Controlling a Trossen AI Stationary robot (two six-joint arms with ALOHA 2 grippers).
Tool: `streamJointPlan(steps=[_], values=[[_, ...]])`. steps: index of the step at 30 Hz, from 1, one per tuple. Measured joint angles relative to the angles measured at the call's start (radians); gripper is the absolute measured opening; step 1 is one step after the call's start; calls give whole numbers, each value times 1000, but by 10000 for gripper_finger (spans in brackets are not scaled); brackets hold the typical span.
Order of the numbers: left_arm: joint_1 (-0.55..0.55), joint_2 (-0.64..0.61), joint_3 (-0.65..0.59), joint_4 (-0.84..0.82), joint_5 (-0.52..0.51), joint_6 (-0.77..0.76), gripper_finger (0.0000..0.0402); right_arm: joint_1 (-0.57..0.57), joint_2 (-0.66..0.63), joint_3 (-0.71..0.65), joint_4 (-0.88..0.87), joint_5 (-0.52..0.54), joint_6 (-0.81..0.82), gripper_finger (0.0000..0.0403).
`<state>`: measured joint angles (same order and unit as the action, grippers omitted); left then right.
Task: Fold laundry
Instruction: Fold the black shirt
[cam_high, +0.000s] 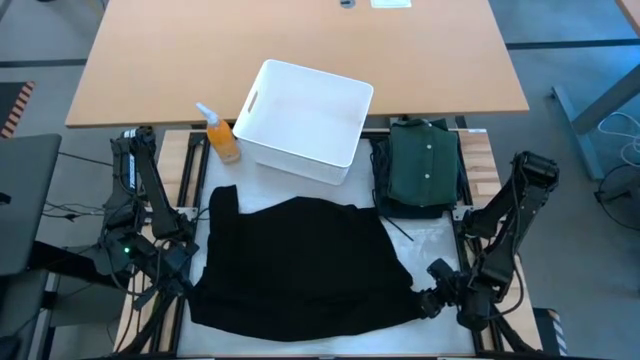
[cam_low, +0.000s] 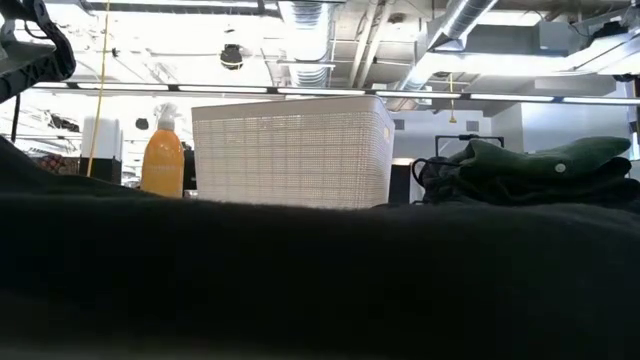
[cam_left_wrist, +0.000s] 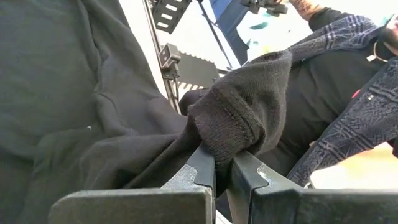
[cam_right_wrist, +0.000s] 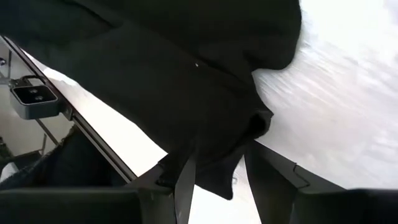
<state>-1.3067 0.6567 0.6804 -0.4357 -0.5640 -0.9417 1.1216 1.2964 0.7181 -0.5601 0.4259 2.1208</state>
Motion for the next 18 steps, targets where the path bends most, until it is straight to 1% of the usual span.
streamJointPlan(steps=[7,9,11,13,15,18], values=[[0,0,0,-1,-2,-3,0,-12,3,0,5,-2,3,163],[0,0,0,-1,-5,-5,0,-12,17,0,8,-2,7,162],[0,3,0,-1,-8,-5,0,-21,41,0,18,-26,10,155],[0,11,0,-1,-9,-1,0,-30,64,0,24,-54,6,142],[0,19,0,-2,0,1,0,-31,86,0,22,-57,-2,121],[0,26,0,-1,3,-9,0,-32,100,0,16,-57,-15,71]])
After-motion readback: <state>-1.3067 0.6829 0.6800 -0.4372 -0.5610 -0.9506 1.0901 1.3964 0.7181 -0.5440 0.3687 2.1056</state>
